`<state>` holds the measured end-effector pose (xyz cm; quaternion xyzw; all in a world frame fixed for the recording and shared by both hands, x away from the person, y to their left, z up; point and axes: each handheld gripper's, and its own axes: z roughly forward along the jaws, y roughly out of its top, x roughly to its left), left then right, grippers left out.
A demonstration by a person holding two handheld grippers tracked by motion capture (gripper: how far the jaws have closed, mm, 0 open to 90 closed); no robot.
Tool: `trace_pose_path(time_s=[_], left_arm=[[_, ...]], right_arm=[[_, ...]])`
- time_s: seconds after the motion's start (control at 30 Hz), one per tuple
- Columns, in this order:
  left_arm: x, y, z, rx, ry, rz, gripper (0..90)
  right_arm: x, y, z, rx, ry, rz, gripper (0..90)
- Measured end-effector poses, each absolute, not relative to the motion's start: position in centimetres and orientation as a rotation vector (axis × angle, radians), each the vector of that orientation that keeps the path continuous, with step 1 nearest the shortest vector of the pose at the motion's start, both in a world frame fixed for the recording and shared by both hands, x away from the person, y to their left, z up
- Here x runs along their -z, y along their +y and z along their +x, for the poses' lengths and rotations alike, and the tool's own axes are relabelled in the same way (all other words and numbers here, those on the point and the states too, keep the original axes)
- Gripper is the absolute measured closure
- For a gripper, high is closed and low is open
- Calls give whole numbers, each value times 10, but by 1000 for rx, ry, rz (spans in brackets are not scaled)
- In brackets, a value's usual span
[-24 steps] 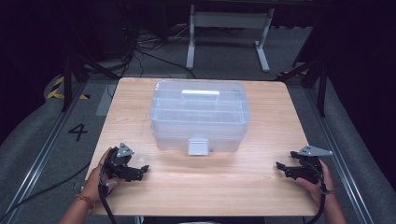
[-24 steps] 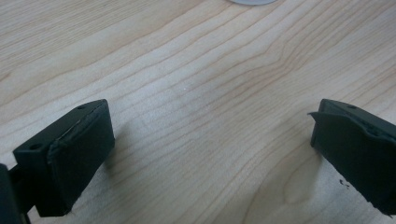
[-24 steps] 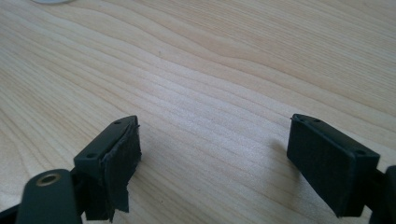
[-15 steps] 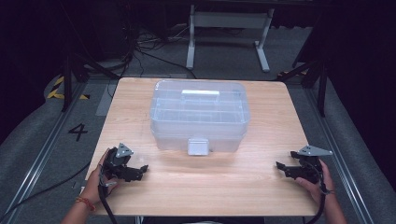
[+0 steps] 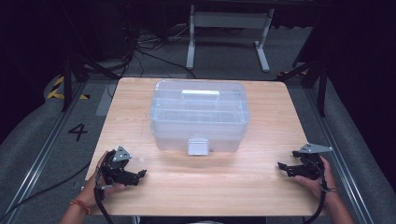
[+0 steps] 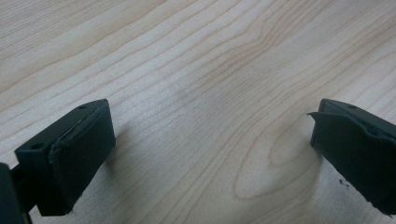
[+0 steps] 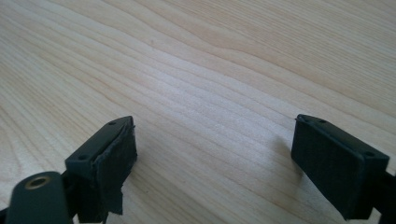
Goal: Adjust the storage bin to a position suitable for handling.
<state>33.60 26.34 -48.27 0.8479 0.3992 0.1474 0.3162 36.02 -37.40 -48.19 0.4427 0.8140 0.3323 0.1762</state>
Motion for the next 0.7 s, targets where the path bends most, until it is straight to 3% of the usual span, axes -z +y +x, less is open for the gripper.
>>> trace_pose_path(time_s=[0.13,0.7], left_arm=[[483,266,337,-371,1020,2243,3],[483,267,338,-378,1007,2249,5]], right_arm=[[479,-375,359,-940,2303,1252,236],[434,-356,363,-1064,2267,1110,259]])
